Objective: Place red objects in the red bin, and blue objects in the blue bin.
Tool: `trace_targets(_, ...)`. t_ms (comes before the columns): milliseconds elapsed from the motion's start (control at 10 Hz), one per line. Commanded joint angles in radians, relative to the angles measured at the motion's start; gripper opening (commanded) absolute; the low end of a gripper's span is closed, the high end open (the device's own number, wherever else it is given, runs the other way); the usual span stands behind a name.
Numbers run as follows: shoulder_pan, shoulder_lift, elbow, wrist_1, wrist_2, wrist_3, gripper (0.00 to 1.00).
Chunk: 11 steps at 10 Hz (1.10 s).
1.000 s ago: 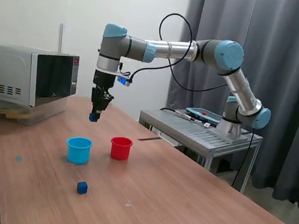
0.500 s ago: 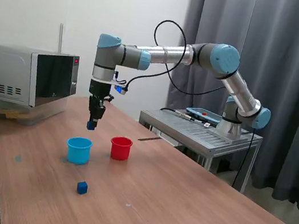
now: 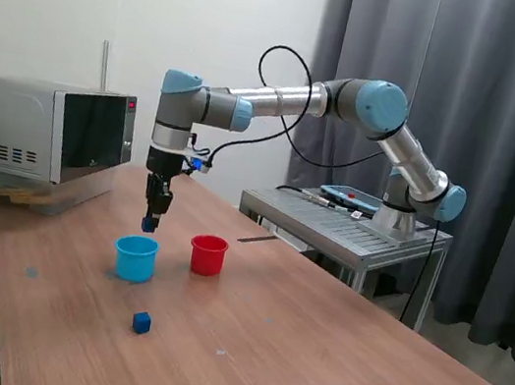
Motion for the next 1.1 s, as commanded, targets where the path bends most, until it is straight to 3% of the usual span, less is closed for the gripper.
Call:
trace_targets(0, -0.003, 0.003, 0.006, -0.027, 0.001, 0.0, 0.0)
trace_targets(1000, -0.003, 0.02, 0.063, -0.083, 0.002, 0.013, 0.0)
